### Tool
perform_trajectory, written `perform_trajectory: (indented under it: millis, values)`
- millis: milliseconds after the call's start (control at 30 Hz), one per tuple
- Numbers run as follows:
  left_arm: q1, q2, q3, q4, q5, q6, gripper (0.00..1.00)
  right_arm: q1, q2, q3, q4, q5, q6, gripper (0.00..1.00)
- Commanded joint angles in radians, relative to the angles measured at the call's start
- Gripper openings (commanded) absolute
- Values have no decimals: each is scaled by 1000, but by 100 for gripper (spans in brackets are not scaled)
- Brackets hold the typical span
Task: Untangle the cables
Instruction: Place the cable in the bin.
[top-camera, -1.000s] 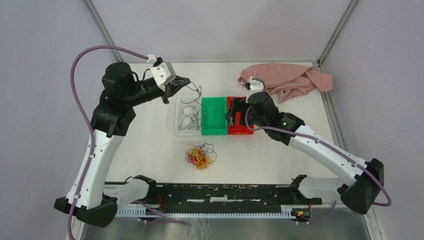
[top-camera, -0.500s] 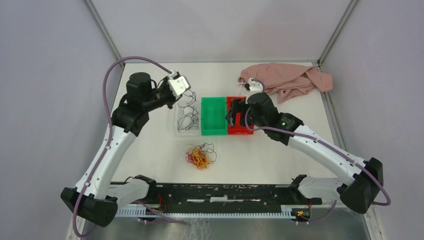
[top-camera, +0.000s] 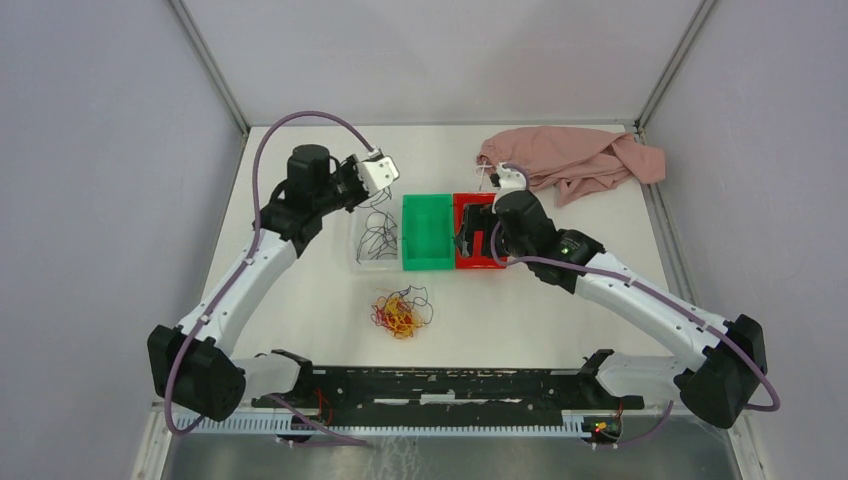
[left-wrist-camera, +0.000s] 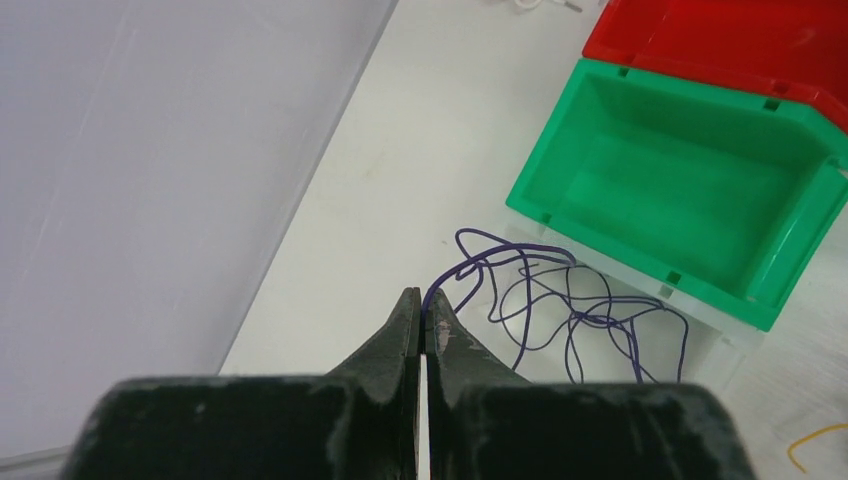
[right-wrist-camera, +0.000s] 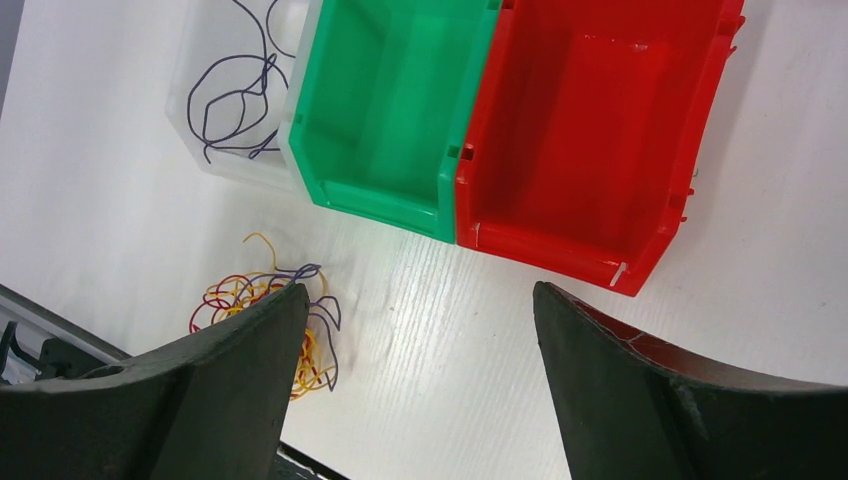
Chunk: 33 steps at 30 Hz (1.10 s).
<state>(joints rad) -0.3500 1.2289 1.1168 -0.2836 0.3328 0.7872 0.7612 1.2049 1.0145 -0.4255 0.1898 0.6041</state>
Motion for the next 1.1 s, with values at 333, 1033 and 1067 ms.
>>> perform_trajectory:
  millis: [333,1033,1067]
  values:
    - [-2,140,-85,-62,-69,37,3,-11,-32,5,16,32,-7,89]
    - [-9,308,-69,-46,-91,22,73,-15,0,47,-20,30,6,89]
    - [-9,294,-57,-61,-85,24,75,-16,2,50,-20,26,6,89]
